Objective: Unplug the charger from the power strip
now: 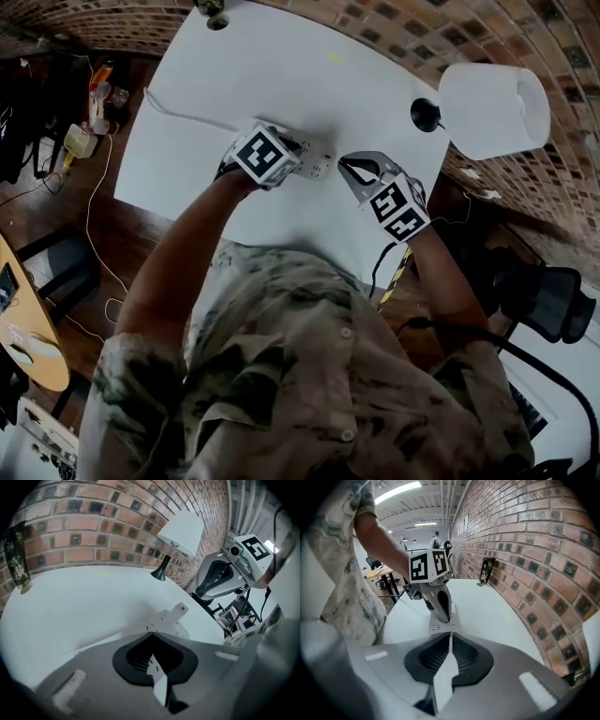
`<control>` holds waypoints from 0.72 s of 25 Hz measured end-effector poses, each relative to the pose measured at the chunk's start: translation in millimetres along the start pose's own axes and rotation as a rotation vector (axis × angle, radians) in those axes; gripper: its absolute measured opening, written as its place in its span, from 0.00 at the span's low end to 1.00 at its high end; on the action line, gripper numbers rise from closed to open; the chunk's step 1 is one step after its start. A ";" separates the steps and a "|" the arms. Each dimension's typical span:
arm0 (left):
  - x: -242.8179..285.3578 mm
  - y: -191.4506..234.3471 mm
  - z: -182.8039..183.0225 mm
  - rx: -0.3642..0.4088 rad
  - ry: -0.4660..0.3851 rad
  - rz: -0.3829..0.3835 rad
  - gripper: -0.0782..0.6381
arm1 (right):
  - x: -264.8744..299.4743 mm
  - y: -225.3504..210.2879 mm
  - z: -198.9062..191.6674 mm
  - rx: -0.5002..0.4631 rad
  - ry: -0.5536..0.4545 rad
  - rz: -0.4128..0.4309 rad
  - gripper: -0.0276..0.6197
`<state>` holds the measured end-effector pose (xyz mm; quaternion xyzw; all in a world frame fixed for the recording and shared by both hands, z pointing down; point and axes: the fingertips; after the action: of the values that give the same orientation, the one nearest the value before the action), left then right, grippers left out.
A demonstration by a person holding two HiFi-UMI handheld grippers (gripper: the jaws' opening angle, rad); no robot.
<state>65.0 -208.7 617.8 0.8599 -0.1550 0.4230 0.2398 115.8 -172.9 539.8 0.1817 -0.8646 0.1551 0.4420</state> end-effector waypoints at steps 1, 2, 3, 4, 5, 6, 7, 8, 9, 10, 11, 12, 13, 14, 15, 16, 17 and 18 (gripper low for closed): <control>0.1 -0.3 0.9 -0.004 0.001 -0.007 0.10 | 3.8 -1.9 0.2 0.000 0.007 0.008 0.11; 0.2 -0.8 2.1 -0.007 -0.001 -0.014 0.10 | 8.2 -3.3 -0.1 0.002 0.015 0.017 0.14; 0.5 -1.5 2.9 -0.008 -0.003 -0.020 0.10 | 13.3 -4.1 -1.1 0.004 0.025 0.026 0.16; 0.7 -1.9 2.9 -0.011 -0.002 -0.024 0.10 | 18.6 -4.5 -2.6 0.004 0.035 0.037 0.18; 0.8 -1.6 2.2 -0.014 0.002 -0.025 0.10 | 23.7 -4.8 -3.9 0.003 0.044 0.046 0.18; 0.7 -0.9 1.8 -0.017 0.006 -0.024 0.10 | 28.1 -5.4 -4.3 0.000 0.049 0.053 0.19; 0.5 -0.3 1.7 -0.018 0.009 -0.023 0.10 | 31.5 -6.4 -3.9 -0.003 0.051 0.057 0.19; 0.2 0.1 1.8 -0.017 0.010 -0.023 0.10 | 33.8 -7.2 -3.0 -0.006 0.053 0.060 0.22; -0.4 0.1 2.0 -0.014 0.010 -0.023 0.10 | 35.7 -7.2 -2.0 -0.008 0.057 0.066 0.22; -1.2 -0.1 2.3 -0.012 0.008 -0.024 0.10 | 37.6 -6.3 -0.7 -0.010 0.061 0.075 0.23; -1.6 -0.1 2.4 -0.011 0.007 -0.025 0.10 | 39.9 -5.0 0.4 -0.014 0.066 0.084 0.24; -1.5 0.1 2.5 -0.012 0.006 -0.026 0.10 | 42.4 -4.0 0.8 -0.022 0.075 0.091 0.24; -1.1 0.3 2.7 -0.015 0.006 -0.028 0.10 | 45.1 -3.7 0.3 -0.030 0.085 0.094 0.24; -0.8 0.5 2.9 -0.016 0.007 -0.028 0.10 | 47.9 -3.9 -0.4 -0.038 0.095 0.094 0.23; -0.5 1.0 3.0 -0.017 0.008 -0.026 0.10 | 50.5 -4.6 -1.2 -0.043 0.103 0.095 0.23; -0.3 1.8 3.1 -0.016 0.008 -0.021 0.10 | 52.9 -5.2 -1.7 -0.046 0.110 0.098 0.23; -0.2 2.4 3.4 -0.013 0.005 -0.016 0.10 | 55.3 -5.4 -2.3 -0.047 0.117 0.102 0.22; 0.1 2.5 4.0 -0.012 0.001 -0.015 0.10 | 57.7 -5.3 -3.2 -0.049 0.124 0.107 0.22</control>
<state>66.5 -213.0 616.4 0.8594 -0.1511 0.4206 0.2483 89.1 -186.5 589.6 0.1143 -0.8475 0.1685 0.4902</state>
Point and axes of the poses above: the fingertips, and each gripper's own axes: x forward along the fingers, y to its left, z out of its top, and after that the axes turned 10 degrees about z, right-handed
